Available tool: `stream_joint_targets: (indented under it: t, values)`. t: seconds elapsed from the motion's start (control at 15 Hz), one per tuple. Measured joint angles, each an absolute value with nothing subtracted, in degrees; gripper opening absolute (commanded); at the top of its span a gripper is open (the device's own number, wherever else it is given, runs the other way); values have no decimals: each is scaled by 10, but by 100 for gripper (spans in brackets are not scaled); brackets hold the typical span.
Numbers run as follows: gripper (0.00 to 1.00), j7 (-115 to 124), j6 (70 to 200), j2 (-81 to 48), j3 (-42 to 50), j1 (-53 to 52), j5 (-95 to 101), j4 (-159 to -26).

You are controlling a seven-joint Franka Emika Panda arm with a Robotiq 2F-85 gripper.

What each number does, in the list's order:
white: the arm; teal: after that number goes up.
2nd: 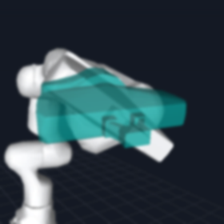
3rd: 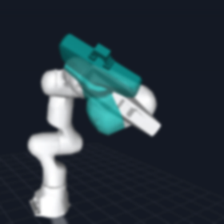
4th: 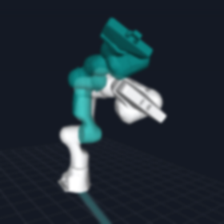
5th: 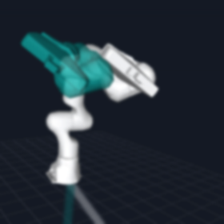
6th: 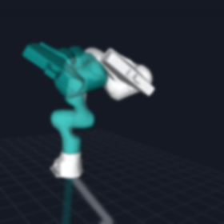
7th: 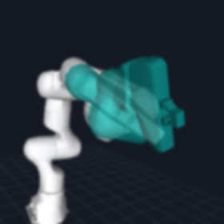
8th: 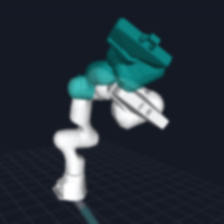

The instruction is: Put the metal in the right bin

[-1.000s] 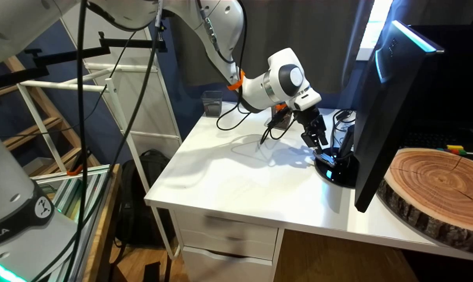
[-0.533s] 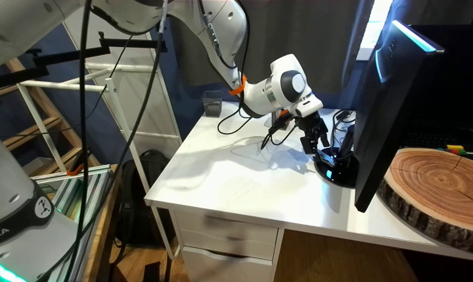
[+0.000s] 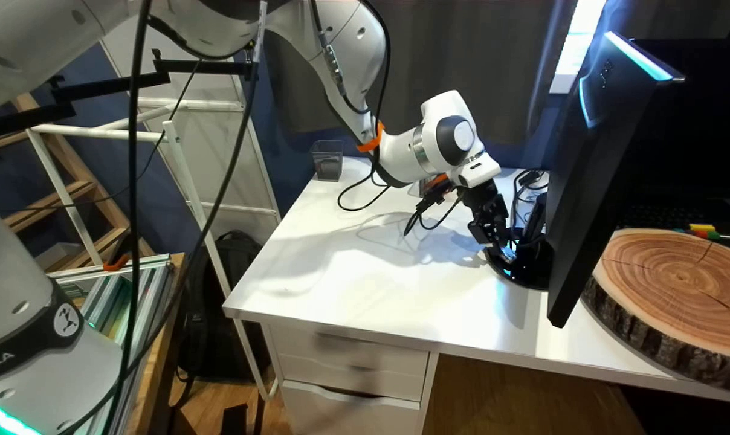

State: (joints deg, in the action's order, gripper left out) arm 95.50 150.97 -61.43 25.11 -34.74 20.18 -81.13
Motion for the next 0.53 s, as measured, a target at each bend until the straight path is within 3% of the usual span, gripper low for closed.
stream_joint_targets:
  t: [0.13,0.53]
  values:
    - [12,955,1505,-614,250,-347,202,-807]
    - [0,955,1498,-609,243,-353,204,-793]
